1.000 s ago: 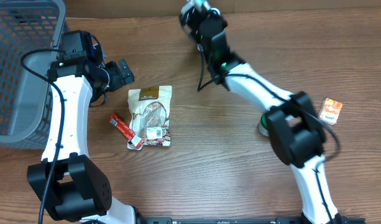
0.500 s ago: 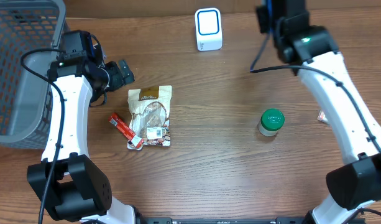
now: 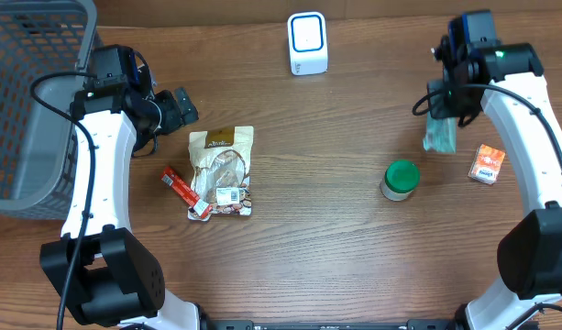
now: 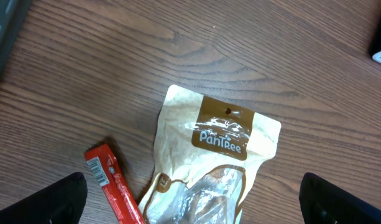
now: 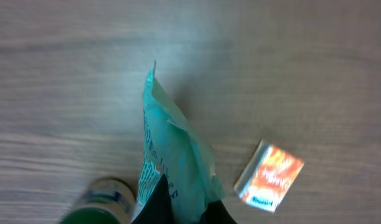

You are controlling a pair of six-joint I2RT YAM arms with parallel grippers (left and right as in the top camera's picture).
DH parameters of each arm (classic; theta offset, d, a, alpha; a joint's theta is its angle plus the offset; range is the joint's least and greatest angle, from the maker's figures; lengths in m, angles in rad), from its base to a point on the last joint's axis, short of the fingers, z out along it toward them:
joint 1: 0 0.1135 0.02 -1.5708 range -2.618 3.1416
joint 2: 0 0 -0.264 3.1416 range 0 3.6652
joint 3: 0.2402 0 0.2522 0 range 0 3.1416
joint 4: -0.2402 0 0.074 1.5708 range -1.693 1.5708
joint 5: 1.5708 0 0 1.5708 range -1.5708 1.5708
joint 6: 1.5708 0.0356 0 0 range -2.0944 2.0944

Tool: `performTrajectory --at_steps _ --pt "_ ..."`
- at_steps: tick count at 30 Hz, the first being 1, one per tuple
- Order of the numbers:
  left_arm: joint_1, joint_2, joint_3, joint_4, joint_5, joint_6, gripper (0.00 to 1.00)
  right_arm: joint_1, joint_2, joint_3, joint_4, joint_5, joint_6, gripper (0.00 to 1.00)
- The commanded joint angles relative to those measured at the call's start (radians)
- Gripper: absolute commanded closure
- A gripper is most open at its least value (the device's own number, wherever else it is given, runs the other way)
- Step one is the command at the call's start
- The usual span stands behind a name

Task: Scan the item barcode
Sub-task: 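Carry the wipes packet right and lower it beside the Kleenex pack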

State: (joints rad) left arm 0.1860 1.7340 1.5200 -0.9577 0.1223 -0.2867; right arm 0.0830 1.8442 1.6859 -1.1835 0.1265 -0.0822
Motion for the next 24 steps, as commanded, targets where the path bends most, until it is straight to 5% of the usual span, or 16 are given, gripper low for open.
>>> performTrajectory --at_steps 1,16,18,19,20,24 --pt "0.003 -0.007 0.014 0.0 -0.003 -0.013 0.0 -0.036 -0.001 -0.074 0.004 -0.016 0.008 0.96" --pt "0.003 -0.007 0.014 0.0 -0.003 -0.013 0.0 -0.113 -0.001 -0.227 0.077 -0.016 0.034 0.95" --pt "0.003 -0.007 0.014 0.001 -0.002 -0.013 0.0 -0.113 -0.001 -0.227 0.079 -0.016 0.034 0.82" --pt "0.003 -0.007 0.014 0.0 -0.003 -0.013 0.0 -0.113 -0.001 -0.227 0.079 -0.016 0.034 0.63" --pt "0.003 -0.007 0.014 0.0 -0.003 -0.013 0.0 -0.113 -0.001 -0.227 0.079 -0.016 0.034 0.55" --pt "0.003 -0.007 0.014 0.0 -0.003 -0.013 0.0 -0.113 -0.001 -0.227 0.079 -0.016 0.034 0.45"
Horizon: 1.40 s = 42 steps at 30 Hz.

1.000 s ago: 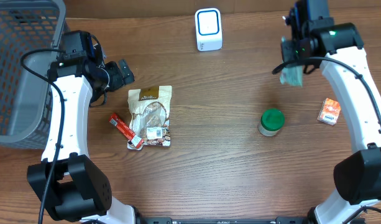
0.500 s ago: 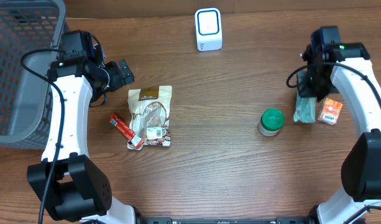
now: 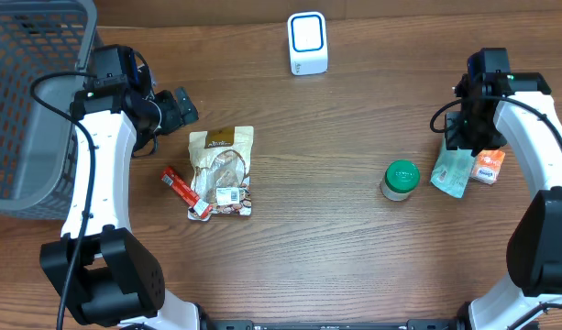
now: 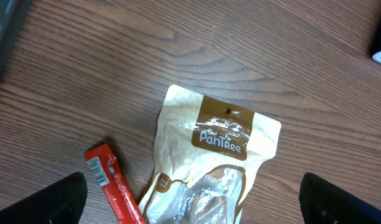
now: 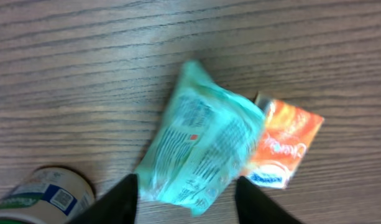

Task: Scan the item barcode
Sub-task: 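Carry the wipes packet right and lower it beside the Kleenex pack, then release the wipes packet and move the right gripper over the green jar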

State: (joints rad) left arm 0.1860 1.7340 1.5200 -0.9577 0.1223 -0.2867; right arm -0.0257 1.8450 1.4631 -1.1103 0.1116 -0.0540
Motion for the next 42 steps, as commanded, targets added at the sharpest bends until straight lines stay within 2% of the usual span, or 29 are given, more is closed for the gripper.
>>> performTrajectory --at_steps 1,3,7,11,15,19,26,37,42 --pt "0.003 -0.007 0.014 0.0 -0.003 -0.013 0.0 -0.005 -0.002 -0.004 0.006 -0.001 0.006 0.44" --pt "0.003 -0.007 0.014 0.0 -0.002 -0.013 0.0 -0.005 -0.002 -0.004 0.011 -0.002 0.019 0.44" --pt "0.003 -0.007 0.014 0.001 -0.003 -0.013 0.0 -0.002 -0.002 -0.004 0.044 -0.091 0.168 0.48" --pt "0.003 -0.007 0.014 0.0 -0.003 -0.013 0.0 -0.002 -0.002 -0.005 0.018 -0.203 0.221 0.58" --pt "0.003 -0.007 0.014 0.0 -0.003 -0.013 0.0 -0.002 -0.002 -0.022 0.018 -0.267 0.312 0.77" --pt "0.003 -0.007 0.014 0.0 -0.002 -0.013 0.0 0.003 -0.002 -0.098 0.119 -0.27 0.352 0.92" --pt "0.003 -0.007 0.014 0.0 -0.003 -0.013 0.0 0.03 -0.002 -0.26 0.323 -0.269 0.376 0.93" --pt "0.003 -0.007 0.014 0.001 -0.002 -0.013 0.0 0.03 -0.002 -0.278 0.203 -0.019 0.368 0.87" --pt "0.003 -0.007 0.014 0.0 -0.003 -0.013 0.0 0.03 -0.002 -0.276 0.177 0.024 0.368 0.87"
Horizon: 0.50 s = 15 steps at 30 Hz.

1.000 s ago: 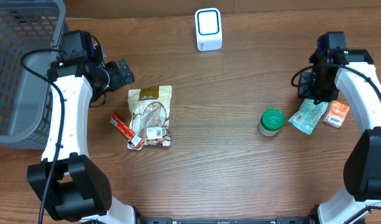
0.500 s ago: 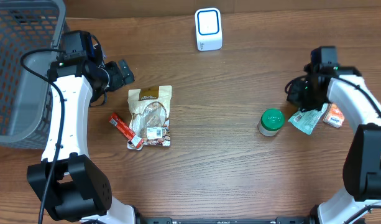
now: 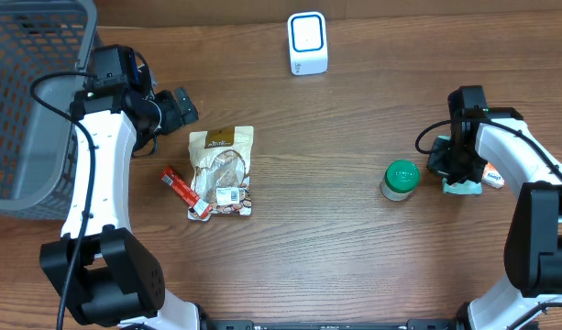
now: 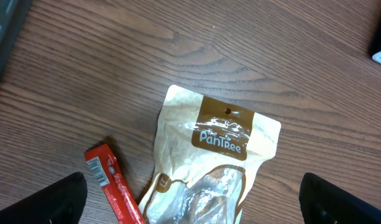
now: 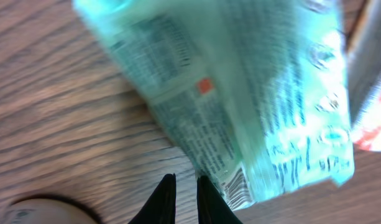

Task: Scan the item barcode
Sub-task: 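Release the wipes packet and move the right gripper over the green jar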

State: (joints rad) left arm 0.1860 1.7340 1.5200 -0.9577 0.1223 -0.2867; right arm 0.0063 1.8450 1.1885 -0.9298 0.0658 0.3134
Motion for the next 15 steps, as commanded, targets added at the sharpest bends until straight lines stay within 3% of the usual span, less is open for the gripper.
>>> performTrajectory --at_steps 1,10,12,15 --pt "0.003 -0.007 0.014 0.001 -0.003 -0.013 0.0 -0.002 -0.003 0.008 -0.003 0.038 -0.001 0.87" --pt "0.003 -0.007 0.014 0.0 -0.002 -0.013 0.0 -0.002 -0.005 0.234 -0.186 -0.15 -0.088 0.8" --pt "0.003 -0.007 0.014 0.0 -0.003 -0.013 0.0 -0.002 -0.005 0.303 -0.252 -0.167 -0.114 0.71" --pt "0.003 -0.007 0.014 0.0 -0.003 -0.013 0.0 0.0 -0.005 0.375 -0.33 -0.185 -0.148 0.49"
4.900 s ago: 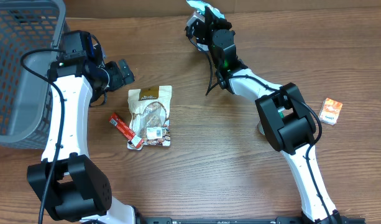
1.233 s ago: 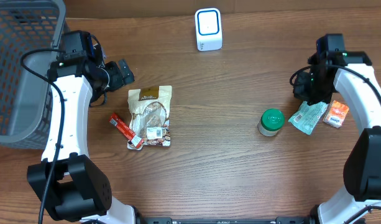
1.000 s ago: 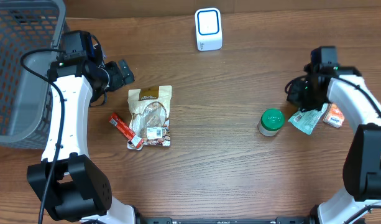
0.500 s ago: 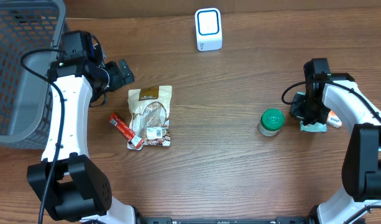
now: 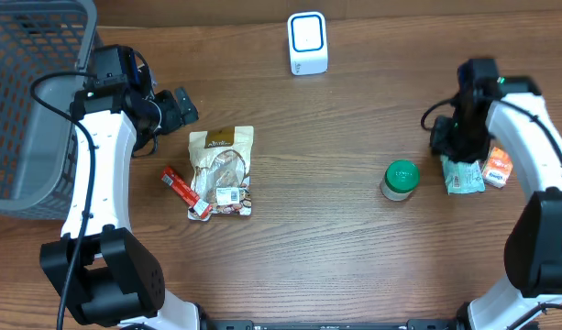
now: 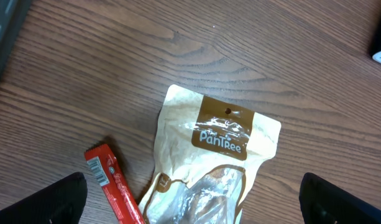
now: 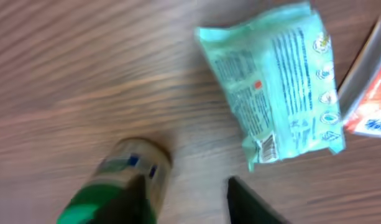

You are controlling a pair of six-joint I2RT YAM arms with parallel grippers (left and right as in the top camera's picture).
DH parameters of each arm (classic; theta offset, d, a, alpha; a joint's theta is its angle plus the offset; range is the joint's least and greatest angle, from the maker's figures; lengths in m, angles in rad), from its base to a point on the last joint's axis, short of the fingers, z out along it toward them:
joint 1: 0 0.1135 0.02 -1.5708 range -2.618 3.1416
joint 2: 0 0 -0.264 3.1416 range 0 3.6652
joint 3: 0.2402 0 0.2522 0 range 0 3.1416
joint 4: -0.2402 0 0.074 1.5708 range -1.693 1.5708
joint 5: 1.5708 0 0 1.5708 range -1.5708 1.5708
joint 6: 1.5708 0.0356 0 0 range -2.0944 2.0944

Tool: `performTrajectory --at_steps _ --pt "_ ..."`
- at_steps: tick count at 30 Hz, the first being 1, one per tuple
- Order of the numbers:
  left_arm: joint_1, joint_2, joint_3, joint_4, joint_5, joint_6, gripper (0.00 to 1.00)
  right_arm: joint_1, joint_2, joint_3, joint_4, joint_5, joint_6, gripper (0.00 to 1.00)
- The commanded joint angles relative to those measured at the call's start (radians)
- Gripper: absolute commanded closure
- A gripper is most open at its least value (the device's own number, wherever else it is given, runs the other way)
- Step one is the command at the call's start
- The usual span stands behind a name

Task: Scan the item barcode
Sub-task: 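Release the wipes packet and move the right gripper over the green jar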

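A teal packet (image 5: 463,174) lies flat on the table, printed back and barcode facing up (image 7: 277,102). It touches a small orange packet (image 5: 497,169). My right gripper (image 5: 444,145) hovers just left of it, open and empty (image 7: 191,205). A green-lidded jar (image 5: 401,179) stands to the packet's left and is blurred in the right wrist view (image 7: 112,186). The white scanner (image 5: 307,43) stands at the back centre. My left gripper (image 5: 177,108) is open (image 6: 190,208) above a beige pouch (image 6: 218,149).
A red snack bar (image 5: 183,192) lies against the left edge of the beige pouch (image 5: 223,170). A grey mesh basket (image 5: 28,101) fills the far left. The orange packet (image 7: 370,93) lies near the table's right edge.
My right gripper was shut and low at the teal packet's edge. Now it is open, higher and a little further back, and the jar shows below it. The left arm is unchanged.
My right gripper first held the teal packet in the air at the back right. Then the packet lay on the table against the orange packet, with the gripper open over it. Then the gripper was shut at its edge, and now it is open above.
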State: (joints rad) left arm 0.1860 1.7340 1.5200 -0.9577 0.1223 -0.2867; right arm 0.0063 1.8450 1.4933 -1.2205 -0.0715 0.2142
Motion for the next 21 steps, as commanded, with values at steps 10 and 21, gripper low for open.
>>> performTrajectory --at_steps 10,21 --pt "0.003 -0.007 0.014 0.001 -0.002 -0.013 0.0 0.077 -0.003 0.078 -0.104 -0.102 -0.234 0.23" --pt "0.003 -0.007 0.014 0.001 -0.002 -0.013 0.0 0.182 -0.003 0.077 -0.124 -0.008 -0.275 0.23"
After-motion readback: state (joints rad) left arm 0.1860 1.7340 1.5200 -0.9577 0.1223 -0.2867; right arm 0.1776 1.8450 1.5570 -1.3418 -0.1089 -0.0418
